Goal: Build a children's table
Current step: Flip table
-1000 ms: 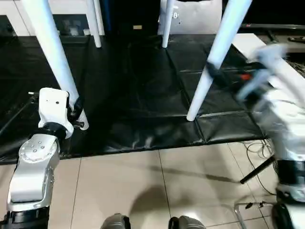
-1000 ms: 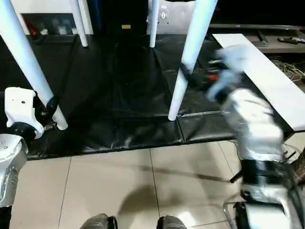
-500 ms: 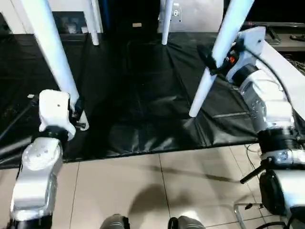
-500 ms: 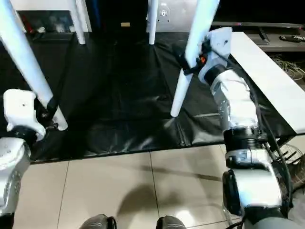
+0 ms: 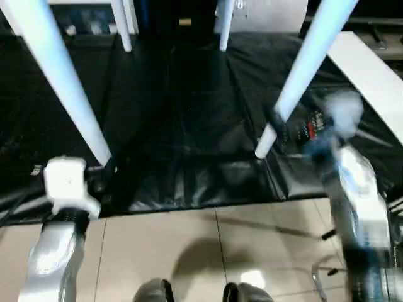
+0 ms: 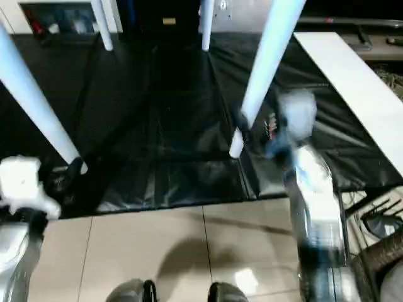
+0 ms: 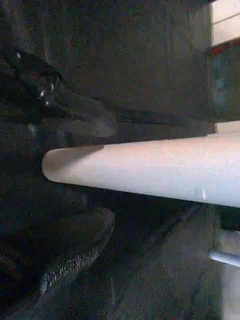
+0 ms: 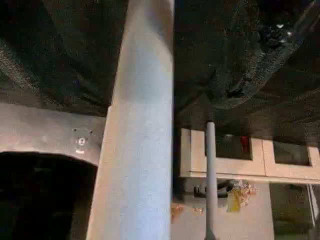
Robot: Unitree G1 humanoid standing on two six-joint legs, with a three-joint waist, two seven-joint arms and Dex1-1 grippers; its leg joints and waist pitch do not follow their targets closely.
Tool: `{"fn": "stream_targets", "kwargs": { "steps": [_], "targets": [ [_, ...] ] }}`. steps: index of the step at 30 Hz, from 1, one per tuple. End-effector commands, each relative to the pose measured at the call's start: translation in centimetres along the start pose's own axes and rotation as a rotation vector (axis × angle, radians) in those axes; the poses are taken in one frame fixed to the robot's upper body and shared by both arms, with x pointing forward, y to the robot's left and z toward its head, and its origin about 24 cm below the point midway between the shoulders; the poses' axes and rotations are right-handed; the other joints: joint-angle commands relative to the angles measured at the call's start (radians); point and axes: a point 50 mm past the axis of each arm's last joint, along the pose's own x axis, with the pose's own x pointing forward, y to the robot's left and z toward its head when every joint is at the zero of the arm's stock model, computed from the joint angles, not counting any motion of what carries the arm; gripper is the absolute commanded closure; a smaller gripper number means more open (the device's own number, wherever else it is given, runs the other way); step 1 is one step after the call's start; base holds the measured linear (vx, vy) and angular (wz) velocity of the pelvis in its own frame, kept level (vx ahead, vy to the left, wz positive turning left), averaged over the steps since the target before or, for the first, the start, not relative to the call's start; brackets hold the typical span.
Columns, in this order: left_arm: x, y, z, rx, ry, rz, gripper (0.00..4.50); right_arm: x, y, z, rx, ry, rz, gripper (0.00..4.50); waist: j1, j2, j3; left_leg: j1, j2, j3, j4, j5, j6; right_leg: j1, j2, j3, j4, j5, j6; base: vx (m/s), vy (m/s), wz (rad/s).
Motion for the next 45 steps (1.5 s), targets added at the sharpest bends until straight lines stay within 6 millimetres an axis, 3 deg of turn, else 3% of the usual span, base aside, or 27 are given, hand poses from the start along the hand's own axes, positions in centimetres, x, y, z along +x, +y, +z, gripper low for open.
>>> {"fn": "stream_targets", "kwargs": {
  "steps": [1,2,4,5,7,9,11,13,14,15,19,21,22,25,28,29,30,31,33,35,36,37,39,40,43,44,45],
  "targets": [
    [-0.8,0.1,0.5,-0.054,-0.056,-0.014,1.41,-0.9,0.2,1.1,-0.022,-0.060,-0.015,0.00,-0.002,0.009,-0.038,0.029,0.104,-0.042,-0.112,-0.323,0.054,0.037,-0.078,0.072,-0.092,-0.291,-0.179,0.000,0.000,0.00],
    [-1.3,0.0,0.5,-0.067,-0.059,-0.030,1.41,-1.7,0.5,1.2,-0.011,-0.062,-0.027,0.00,-0.005,0.011,-0.031,0.031,0.100,-0.045,-0.118,-0.393,0.009,0.032,-0.076,0.073,-0.100,-0.382,-0.149,0.000,0.000,0.00],
    [-2.1,-0.5,0.5,-0.084,-0.049,-0.067,1.23,-2.9,1.4,1.3,0.030,-0.048,-0.031,0.00,-0.005,0.013,-0.029,0.029,0.100,-0.049,-0.123,-0.406,-0.014,0.031,-0.078,0.079,-0.103,-0.397,-0.118,0.000,0.000,0.00],
    [-2.8,-1.1,0.3,-0.094,-0.027,-0.117,1.23,-3.8,2.4,1.0,0.063,-0.010,-0.007,0.00,-0.003,0.020,-0.025,0.030,0.099,-0.051,-0.125,-0.412,-0.017,0.029,-0.077,0.081,-0.106,-0.402,-0.106,0.000,0.000,0.00],
    [-3.5,-1.7,-0.2,-0.100,0.003,-0.175,1.23,-4.7,3.6,0.5,0.097,0.042,0.030,0.00,-0.005,0.017,-0.019,0.027,0.098,-0.051,-0.130,-0.423,-0.015,0.030,-0.076,0.083,-0.110,-0.428,-0.085,0.000,0.000,0.00],
    [-4.0,-2.1,-0.8,-0.106,0.032,-0.228,1.23,-5.4,4.5,0.0,0.143,0.084,0.070,0.00,-0.003,0.017,-0.023,0.031,0.091,-0.054,-0.131,-0.400,-0.013,0.033,-0.081,0.086,-0.120,-0.475,-0.058,0.000,0.000,0.00],
    [-6.1,-3.3,-2.7,-0.138,0.106,-0.430,1.23,-8.0,7.8,-2.0,0.305,0.242,0.296,0.00,0.005,0.019,-0.019,0.030,0.094,-0.056,-0.132,-0.377,0.009,0.032,-0.082,0.089,-0.129,-0.476,-0.041,0.000,0.000,0.00],
    [-7.0,-3.5,-3.7,-0.140,0.162,-0.505,1.23,-9.3,9.0,-2.7,0.342,0.300,0.416,0.00,-0.001,0.018,-0.010,0.027,0.099,-0.058,-0.139,-0.427,-0.001,0.029,-0.081,0.094,-0.126,-0.511,-0.035,0.051,-0.011,-0.03],
    [-7.2,-3.4,-4.2,-0.138,0.186,-0.516,1.23,-9.8,9.3,-3.2,0.360,0.333,0.453,0.00,-0.003,0.015,-0.019,0.024,0.096,-0.061,-0.136,-0.411,-0.008,0.034,-0.085,0.101,-0.123,-0.509,-0.040,0.000,0.000,0.00],
    [-7.4,-3.3,-4.6,-0.138,0.205,-0.523,1.23,-10.3,9.6,-3.5,0.384,0.365,0.477,0.00,-0.003,0.019,-0.023,0.024,0.100,-0.061,-0.136,-0.363,-0.004,0.033,-0.081,0.102,-0.116,-0.425,-0.064,0.000,0.000,0.00],
    [-8.7,-2.7,-6.4,-0.169,0.293,-0.529,1.23,-12.4,10.1,-5.8,0.422,0.494,0.543,0.00,-0.001,0.024,-0.010,0.029,0.102,-0.051,-0.137,-0.368,0.003,0.029,-0.076,0.103,-0.108,-0.301,-0.125,0.000,0.000,0.00],
    [-9.4,-2.3,-7.2,-0.178,0.330,-0.511,1.23,-13.2,10.1,-7.3,0.450,0.570,0.541,0.00,-0.004,0.014,-0.009,0.026,0.099,-0.048,-0.133,-0.332,0.018,0.034,-0.078,0.104,-0.106,-0.255,-0.151,0.000,0.000,0.00],
    [-9.8,-2.1,-7.9,-0.190,0.353,-0.487,1.23,-13.6,10.1,-8.6,0.462,0.630,0.526,0.00,-0.004,0.021,-0.011,0.025,0.099,-0.049,-0.132,-0.311,0.026,0.036,-0.079,0.103,-0.102,-0.239,-0.162,0.000,0.000,0.00],
    [-10.4,-1.7,-9.1,-0.197,0.391,-0.455,1.23,-14.1,10.2,-10.1,0.490,0.691,0.493,0.00,-0.003,0.015,-0.013,0.028,0.101,-0.045,-0.129,-0.289,0.042,0.040,-0.078,0.102,-0.100,-0.208,-0.183,0.000,0.000,0.00],
    [-11.0,-1.1,-10.9,-0.192,0.449,-0.370,1.23,-14.9,10.3,-12.5,0.471,0.801,0.432,0.00,-0.004,0.017,-0.010,0.030,0.103,-0.045,-0.130,-0.287,0.041,0.038,-0.079,0.102,-0.101,-0.223,-0.190,0.000,0.000,0.00],
    [-11.2,-0.9,-11.6,-0.205,0.478,-0.330,1.23,-15.2,10.4,-13.4,0.465,0.841,0.413,0.00,-0.007,0.009,-0.010,0.030,0.103,-0.042,-0.131,-0.288,0.034,0.038,-0.079,0.102,-0.103,-0.234,-0.194,0.000,0.000,0.00],
    [-11.2,-0.9,-11.6,-0.205,0.478,-0.330,1.23,-15.2,10.4,-13.4,0.465,0.841,0.413,0.00,-0.007,0.014,-0.009,0.030,0.101,-0.043,-0.131,-0.293,0.029,0.037,-0.080,0.102,-0.099,-0.243,-0.197,0.000,0.000,0.00],
    [-11.0,-0.7,-13.2,-0.178,0.550,-0.263,1.23,-15.7,10.4,-15.2,0.450,0.927,0.329,0.00,-0.007,0.008,-0.009,0.031,0.104,-0.043,-0.131,-0.300,0.022,0.038,-0.081,0.103,-0.103,-0.262,-0.193,0.000,0.000,0.00],
    [-10.3,-0.8,-14.8,-0.174,0.612,-0.212,1.23,-16.1,10.4,-16.7,0.455,0.994,0.240,0.00,-0.008,0.013,-0.015,0.041,0.097,-0.042,-0.126,-0.281,0.011,0.033,-0.080,0.103,-0.100,-0.250,-0.206,0.000,0.000,0.00],
    [-9.6,-0.8,-16.3,-0.148,0.686,-0.161,1.23,-16.5,10.5,-18.0,0.446,1.067,0.151,0.00,-0.008,0.013,-0.009,0.039,0.100,-0.041,-0.129,-0.278,0.002,0.031,-0.079,0.104,-0.097,-0.227,-0.213,0.000,0.000,0.00],
    [-8.9,-0.9,-18.0,-0.108,0.783,-0.101,1.23,-16.9,10.6,-19.4,0.451,1.156,0.034,0.00,-0.007,0.011,-0.011,0.038,0.105,-0.044,-0.130,-0.287,-0.002,0.037,-0.086,0.105,-0.095,-0.235,-0.213,0.000,0.000,0.00],
    [-8.4,-1.5,-19.5,-0.103,0.862,-0.084,1.23,-17.4,11.2,-20.5,0.445,1.247,-0.040,0.00,-0.012,0.013,-0.014,0.046,0.100,-0.042,-0.128,-0.298,-0.014,0.032,-0.081,0.104,-0.095,-0.247,-0.214,0.000,0.000,0.00],
    [-8.3,-1.8,-19.9,-0.096,0.886,-0.087,1.23,-17.5,11.5,-20.8,0.448,1.270,-0.057,0.00,-0.012,0.013,-0.016,0.042,0.101,-0.047,-0.129,-0.288,-0.028,0.038,-0.090,0.105,-0.094,-0.243,-0.219,0.000,0.000,0.00],
    [-8.3,-2.4,-20.6,-0.049,0.944,-0.126,1.23,-17.8,12.2,-21.3,0.451,1.301,-0.067,0.00,-0.016,0.012,-0.024,0.040,0.105,-0.044,-0.127,-0.267,-0.030,0.041,-0.091,0.105,-0.090,-0.180,-0.230,0.000,0.000,0.00],
    [-8.2,-3.6,-21.3,0.012,1.012,-0.178,1.23,-18.4,13.1,-21.8,0.442,1.352,-0.065,0.00,-0.027,0.011,-0.029,0.034,0.107,-0.043,-0.124,-0.235,-0.004,0.049,-0.096,0.103,-0.081,-0.098,-0.261,0.000,0.000,0.00],
    [-8.0,-3.8,-21.4,0.061,1.014,-0.176,1.23,-18.4,13.3,-21.9,0.422,1.358,-0.042,0.00,-0.019,-0.002,-0.026,-0.025,0.079,-0.084,-0.132,-0.212,0.072,0.086,-0.114,0.060,-0.066,-0.074,-0.261,0.000,0.000,0.00],
    [-8.0,-3.8,-21.4,0.061,1.014,-0.176,1.23,-18.4,13.3,-21.9,0.422,1.358,-0.042,0.00,-0.024,0.024,-0.036,-0.016,0.080,-0.097,-0.130,-0.198,0.108,0.088,-0.102,0.035,-0.063,-0.054,-0.260,-0.013,-0.032,0.46]
  ]
}}
